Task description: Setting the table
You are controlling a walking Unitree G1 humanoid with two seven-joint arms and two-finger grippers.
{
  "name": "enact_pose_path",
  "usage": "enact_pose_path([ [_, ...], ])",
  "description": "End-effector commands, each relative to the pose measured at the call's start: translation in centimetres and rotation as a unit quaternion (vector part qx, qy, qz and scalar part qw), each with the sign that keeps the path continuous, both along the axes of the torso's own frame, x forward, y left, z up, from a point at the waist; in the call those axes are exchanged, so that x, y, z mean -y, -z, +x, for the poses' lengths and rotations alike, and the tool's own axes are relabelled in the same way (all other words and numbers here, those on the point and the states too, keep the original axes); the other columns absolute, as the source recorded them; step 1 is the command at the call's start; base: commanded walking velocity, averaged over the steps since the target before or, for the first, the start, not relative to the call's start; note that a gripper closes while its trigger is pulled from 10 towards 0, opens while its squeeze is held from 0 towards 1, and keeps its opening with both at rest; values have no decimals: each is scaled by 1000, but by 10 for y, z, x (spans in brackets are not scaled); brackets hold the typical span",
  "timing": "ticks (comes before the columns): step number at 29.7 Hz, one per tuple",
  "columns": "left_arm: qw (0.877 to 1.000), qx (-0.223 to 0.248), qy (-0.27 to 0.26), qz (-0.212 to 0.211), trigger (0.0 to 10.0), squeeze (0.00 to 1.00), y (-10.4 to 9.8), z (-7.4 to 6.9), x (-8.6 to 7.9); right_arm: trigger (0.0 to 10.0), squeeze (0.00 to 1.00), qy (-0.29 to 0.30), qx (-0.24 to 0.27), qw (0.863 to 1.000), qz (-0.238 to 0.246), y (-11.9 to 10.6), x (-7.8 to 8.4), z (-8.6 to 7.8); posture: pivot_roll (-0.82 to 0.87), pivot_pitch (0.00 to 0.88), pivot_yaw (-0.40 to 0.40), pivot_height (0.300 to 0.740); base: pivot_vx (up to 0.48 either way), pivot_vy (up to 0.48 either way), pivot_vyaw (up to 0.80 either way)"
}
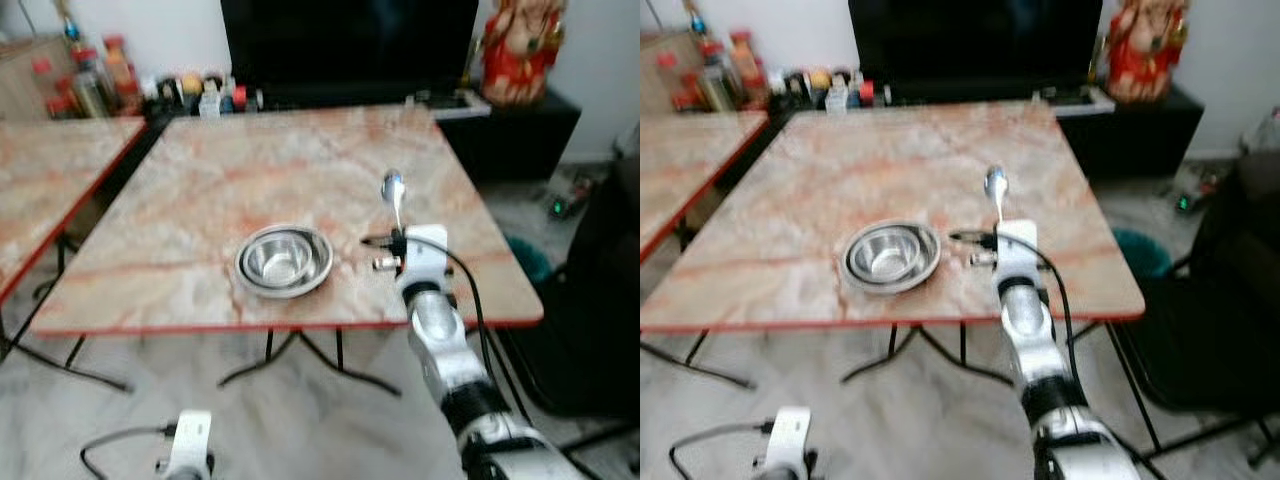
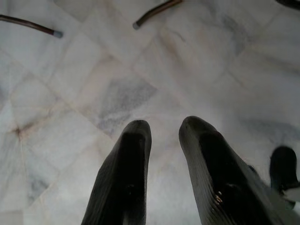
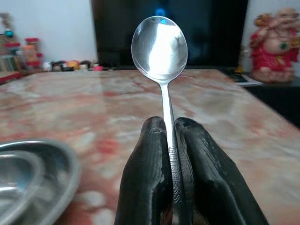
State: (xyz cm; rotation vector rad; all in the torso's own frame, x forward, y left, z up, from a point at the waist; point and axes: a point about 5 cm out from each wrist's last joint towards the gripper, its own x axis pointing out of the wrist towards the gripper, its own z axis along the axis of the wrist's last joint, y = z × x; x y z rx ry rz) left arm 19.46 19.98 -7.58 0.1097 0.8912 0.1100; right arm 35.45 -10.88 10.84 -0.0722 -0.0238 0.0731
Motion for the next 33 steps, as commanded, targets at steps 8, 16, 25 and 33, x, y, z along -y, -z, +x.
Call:
enact_pose_path([
  [8,1000,-1,-4,11,10000,0,-1,-1,-11,10000,0,-9,8,1000,5,-4,-10,0,-19,0,59,740,300,0,0],
  [16,1000,-4,0,16,10000,0,-1,-2,-14,10000,0,-10,3,1000,2,-3,-14,0,-10,0,63,740,135,0,0],
  [25,1000,-6,3,22,10000,0,-1,-4,-19,10000,0,5,-36,999,3,6,-23,1,6,0,70,740,0,0,0],
  [33,1000,-6,-1,25,10000,0,-2,-5,-23,10000,0,29,-108,994,12,21,-26,1,20,0,73,740,0,0,0],
])
